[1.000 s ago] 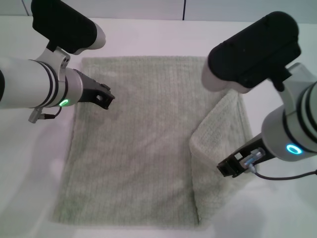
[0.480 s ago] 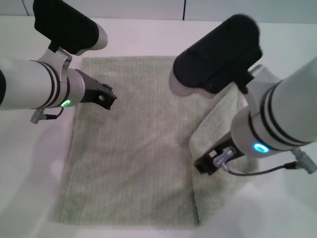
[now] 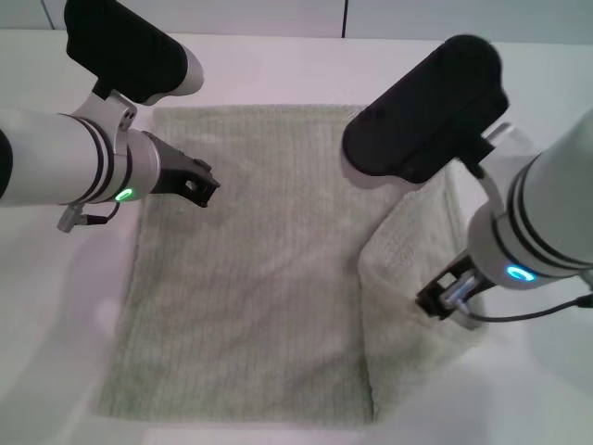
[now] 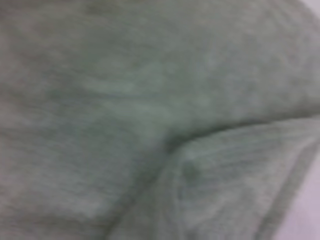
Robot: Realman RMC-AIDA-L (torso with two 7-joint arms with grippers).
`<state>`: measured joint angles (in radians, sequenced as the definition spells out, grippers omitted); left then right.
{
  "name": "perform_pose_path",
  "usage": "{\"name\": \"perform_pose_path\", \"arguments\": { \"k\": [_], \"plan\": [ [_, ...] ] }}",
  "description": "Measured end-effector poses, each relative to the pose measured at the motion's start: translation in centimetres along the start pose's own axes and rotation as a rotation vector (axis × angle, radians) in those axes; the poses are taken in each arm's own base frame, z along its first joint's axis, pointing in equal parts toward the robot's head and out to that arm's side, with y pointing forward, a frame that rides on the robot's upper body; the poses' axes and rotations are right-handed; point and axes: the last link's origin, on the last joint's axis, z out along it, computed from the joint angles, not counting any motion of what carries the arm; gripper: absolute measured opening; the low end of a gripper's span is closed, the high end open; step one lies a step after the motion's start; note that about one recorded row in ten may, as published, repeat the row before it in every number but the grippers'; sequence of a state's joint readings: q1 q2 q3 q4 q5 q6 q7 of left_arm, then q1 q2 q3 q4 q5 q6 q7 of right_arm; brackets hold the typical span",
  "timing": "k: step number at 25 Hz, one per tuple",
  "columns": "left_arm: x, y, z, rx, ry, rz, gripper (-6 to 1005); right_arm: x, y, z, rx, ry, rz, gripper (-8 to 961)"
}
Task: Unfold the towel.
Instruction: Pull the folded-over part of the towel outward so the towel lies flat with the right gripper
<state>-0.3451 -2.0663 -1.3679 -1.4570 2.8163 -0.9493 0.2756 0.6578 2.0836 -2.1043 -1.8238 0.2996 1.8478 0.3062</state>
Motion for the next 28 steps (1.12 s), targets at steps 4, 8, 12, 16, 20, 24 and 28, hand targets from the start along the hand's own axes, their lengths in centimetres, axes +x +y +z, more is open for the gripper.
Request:
{"name": "perform_pose_path", "arguments": {
  "k": [4,8,12,16,20,24,28],
  "plan": [
    [0.0,0.0,0.0,0.001,0.0,0.001,-2,0.4,-0.2,-0.1,0.023,0.018,0.006,493],
    [0.2,0.0,0.0,0.0,0.003,0.005,-2,0.0,0.1,-1.2,0.01,-0.042,0.01,493],
    [0.4,0.1,-0.1,-0.002,0.008,0.01,-2,-0.7,0.5,-2.0,-0.002,-0.102,0.001,493],
    [0.2,0.4,0.0,-0.008,0.003,0.015,-2,-1.5,1.0,0.4,-0.03,-0.08,-0.022,493],
    [0.1,0.4,0.0,-0.008,0.001,0.014,-2,-1.4,1.4,1.6,-0.045,-0.04,-0.044,493],
    [0.0,0.5,0.0,-0.01,-0.006,0.013,-1,-1.0,1.3,1.2,-0.025,-0.012,-0.051,493],
    [0.0,0.5,0.0,-0.01,-0.009,0.014,-1,-0.3,0.5,0.8,0.032,0.016,-0.036,493]
  ]
}}
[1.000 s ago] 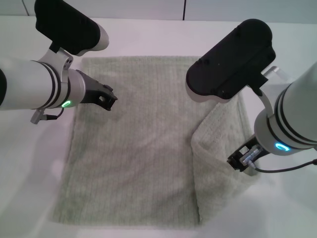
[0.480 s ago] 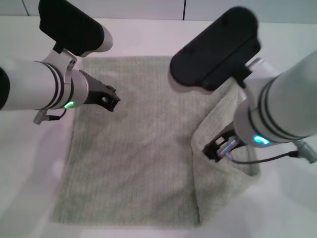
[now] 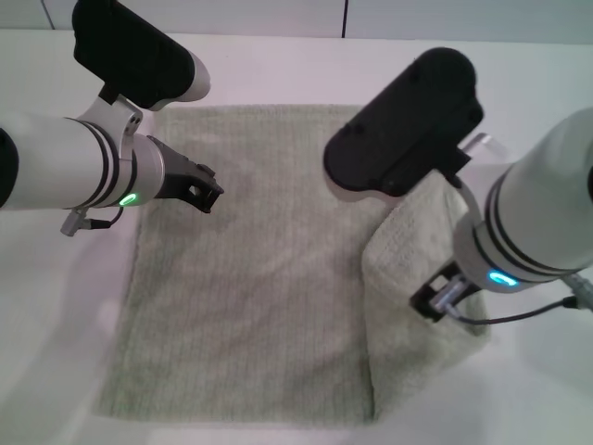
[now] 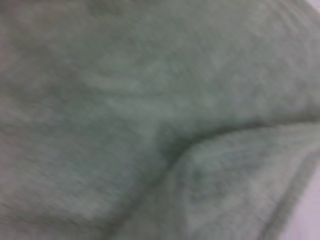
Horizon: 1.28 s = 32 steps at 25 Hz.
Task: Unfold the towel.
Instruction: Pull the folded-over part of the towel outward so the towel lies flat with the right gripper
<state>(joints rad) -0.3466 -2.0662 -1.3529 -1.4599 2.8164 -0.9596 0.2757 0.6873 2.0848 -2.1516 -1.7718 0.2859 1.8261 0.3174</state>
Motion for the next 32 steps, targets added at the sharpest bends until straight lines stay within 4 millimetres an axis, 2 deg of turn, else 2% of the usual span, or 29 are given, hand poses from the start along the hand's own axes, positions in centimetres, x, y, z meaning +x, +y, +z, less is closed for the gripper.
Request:
{"name": "perform_pose_path", "arguments": {
  "k": [5,7,8,12,14,18,24,32],
  "plan": [
    [0.1,0.0,0.1,0.0,-0.002,0.003,-1,1.0,-0.3,0.2,0.026,0.044,0.018,489],
    [0.0,0.0,0.1,0.001,-0.003,0.004,-1,1.0,-0.2,-0.5,0.02,0.013,0.026,486],
    [0.0,-0.1,0.1,0.002,-0.004,0.004,-1,0.6,0.0,-1.6,0.006,-0.042,0.026,486],
    [0.1,0.0,0.1,0.002,-0.003,0.006,-1,-0.3,0.4,-2.5,-0.009,-0.112,0.018,486],
    [0.1,0.1,0.1,-0.001,-0.002,0.009,-1,-0.9,0.6,-1.8,-0.024,-0.125,0.011,486],
    [0.1,0.2,0.1,-0.003,-0.001,0.012,-2,-1.5,1.9,1.3,-0.113,-0.065,-0.031,486],
    [0.0,0.1,0.1,0.002,-0.006,0.016,-1,-1.1,1.7,1.3,-0.104,-0.024,-0.039,485],
    [-0.2,-0.1,0.3,0.01,-0.014,0.019,-2,0.9,0.2,1.4,0.002,0.1,-0.02,485]
  ]
}}
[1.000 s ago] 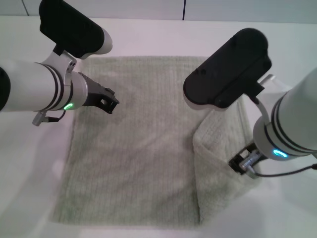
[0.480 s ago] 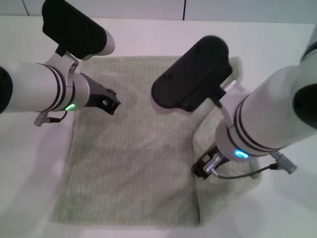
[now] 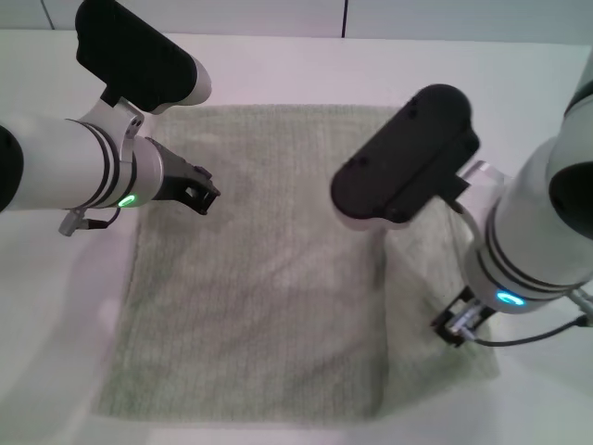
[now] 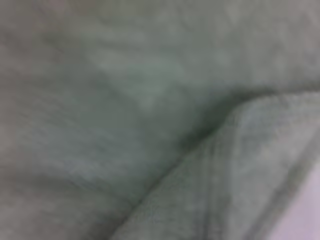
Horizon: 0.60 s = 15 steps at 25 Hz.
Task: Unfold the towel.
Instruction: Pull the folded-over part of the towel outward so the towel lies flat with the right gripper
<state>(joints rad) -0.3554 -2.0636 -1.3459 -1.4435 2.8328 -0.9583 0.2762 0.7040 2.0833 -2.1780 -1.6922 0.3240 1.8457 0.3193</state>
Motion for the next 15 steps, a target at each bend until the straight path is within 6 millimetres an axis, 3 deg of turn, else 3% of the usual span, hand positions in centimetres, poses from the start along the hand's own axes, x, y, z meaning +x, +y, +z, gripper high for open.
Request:
{"name": "perform_pose_path", "arguments": {
  "k": [10,15],
  "plan": [
    [-0.2,0.0,-0.1,0.009,-0.011,0.009,-1,1.1,-0.4,-0.4,-0.025,0.015,0.038,485],
    [0.0,0.1,-0.2,0.006,-0.011,0.015,-1,0.8,0.1,-1.5,-0.051,-0.044,0.035,484]
  ]
}}
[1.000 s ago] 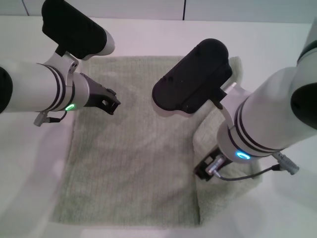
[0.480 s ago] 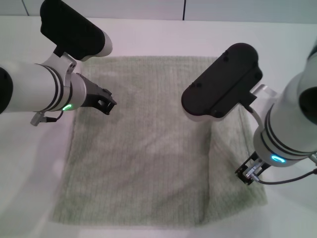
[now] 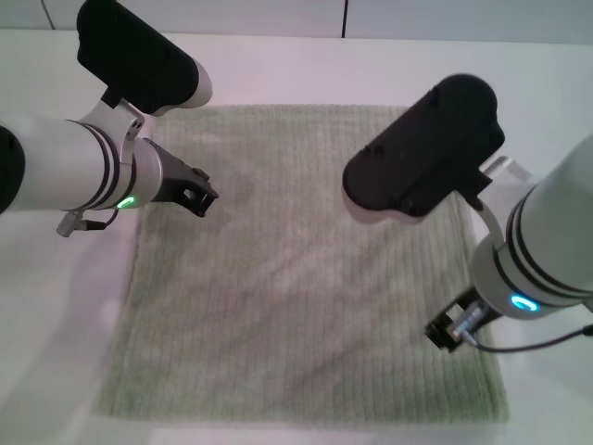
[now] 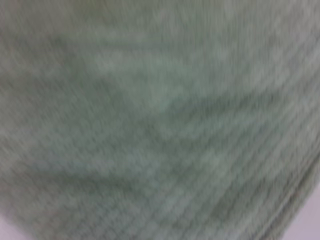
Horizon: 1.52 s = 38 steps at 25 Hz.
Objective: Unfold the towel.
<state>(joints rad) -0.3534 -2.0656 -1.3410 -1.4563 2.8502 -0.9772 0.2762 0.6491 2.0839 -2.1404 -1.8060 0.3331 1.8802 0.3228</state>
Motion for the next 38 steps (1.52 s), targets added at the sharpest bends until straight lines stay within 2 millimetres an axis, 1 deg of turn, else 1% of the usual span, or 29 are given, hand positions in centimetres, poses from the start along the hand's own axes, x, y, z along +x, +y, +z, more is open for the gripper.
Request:
{"name": "perform_pose_path", "arguments": {
  "k": [1,2,5,6,7,10,13,14,15,16,17,18,20,21,22,24,25,26,27,28,30,31,32,33,34,35,36,37,38],
  "plan": [
    [0.0,0.0,0.0,-0.001,0.001,0.001,-1,-0.3,0.0,-0.6,-0.006,-0.035,0.007,484],
    [0.0,0.0,0.0,-0.001,0.001,0.001,-1,-0.3,0.0,-0.6,-0.006,-0.035,0.007,484],
    [0.2,0.1,-0.1,-0.002,0.005,0.005,-2,-1.2,-0.2,-1.6,-0.016,-0.113,0.023,483],
    [0.4,0.0,-0.2,0.005,0.017,0.006,-2,-1.9,-0.7,-1.8,0.006,-0.173,0.03,483],
    [0.5,-0.1,-0.2,0.01,0.02,0.007,-2,-1.9,-0.7,-1.8,0.006,-0.173,0.03,484],
    [0.6,-0.2,-0.2,0.015,0.024,0.008,-2,-2.7,-1.6,-1.2,0.063,-0.256,0.034,486],
    [1.3,-1.7,-0.6,0.07,0.085,-0.005,-2,-3.2,-2.5,-0.6,0.081,-0.356,0.068,488],
    [1.3,-1.7,-0.6,0.07,0.085,-0.005,-2,-3.4,-3.0,-0.5,0.089,-0.397,0.09,489],
    [1.8,-3.1,-1.2,0.113,0.161,-0.044,-2,-3.6,-3.5,-0.5,0.098,-0.439,0.111,489],
    [1.9,-3.6,-1.4,0.135,0.2,-0.061,-2,-3.9,-4.7,-0.4,0.126,-0.543,0.156,490],
    [2.0,-4.2,-1.7,0.163,0.254,-0.081,-2,-3.9,-4.7,-0.4,0.126,-0.543,0.156,491],
    [2.0,-4.8,-2.1,0.191,0.309,-0.099,-2,-4.0,-5.1,-0.3,0.133,-0.603,0.175,491],
    [1.3,-6.7,-4.0,0.308,0.529,-0.167,-1,-4.1,-5.8,-0.3,0.133,-0.738,0.211,493],
    [1.0,-6.9,-4.2,0.325,0.555,-0.178,-1,-4.1,-6.1,-0.3,0.13,-0.805,0.227,494],
    [0.3,-7.6,-5.2,0.378,0.651,-0.21,-1,-4.1,-6.5,-0.4,0.131,-0.868,0.241,494],
    [0.3,-7.6,-5.2,0.378,0.651,-0.21,-1,-3.9,-7.3,-0.1,0.131,-1.019,0.271,496],
    [-0.6,-7.9,-5.6,0.417,0.716,-0.244,-1,-3.7,-7.7,0.2,0.123,-1.104,0.285,496],
    [-4.0,-8.7,-6.6,0.523,0.887,-0.352,-1,-2.5,-8.2,1.9,0.11,-1.239,0.306,497],
    [-5.8,-8.8,-6.6,0.558,0.947,-0.401,-1,-2.5,-8.2,1.9,0.11,-1.239,0.306,498],
    [-5.8,-8.8,-6.6,0.558,0.947,-0.401,-1,-1.8,-8.5,3.2,0.104,-1.3,0.308,499],
    [-5.8,-8.8,-6.6,0.558,0.947,-0.401,-1,0.1,-8.9,6.4,0.087,-1.375,0.328,500],
    [-8.0,-8.7,-6.7,0.596,1.019,-0.442,-1,1.2,-9.3,8.4,0.072,-1.406,0.352,501],
    [-8.0,-8.7,-6.7,0.596,1.019,-0.442,-1,2.2,-9.7,9.6,0.062,-1.455,0.382,501],
    [-12.4,-8.1,-6.6,0.654,1.121,-0.474,-1,2.9,-10.3,10.2,0.058,-1.517,0.42,502],
    [-14.2,-7.7,-6.4,0.672,1.137,-0.47,-2,4.0,-11.0,10.7,0.071,-1.577,0.45,503],
    [-14.2,-7.7,-6.4,0.672,1.137,-0.47,-2,5.2,-11.7,10.7,0.1,-1.642,0.471,504],
    [-16.2,-7.3,-5.5,0.684,1.106,-0.445,-2,6.3,-12.3,10.7,0.135,-1.684,0.474,504],
    [-16.2,-7.3,-5.5,0.684,1.106,-0.445,4,7.4,-12.6,10.6,0.177,-1.724,0.46,505],
    [-16.9,-7.1,-5.2,0.685,1.087,-0.434,10,8.5,-12.8,10.5,0.214,-1.744,0.442,506]
  ]
}}
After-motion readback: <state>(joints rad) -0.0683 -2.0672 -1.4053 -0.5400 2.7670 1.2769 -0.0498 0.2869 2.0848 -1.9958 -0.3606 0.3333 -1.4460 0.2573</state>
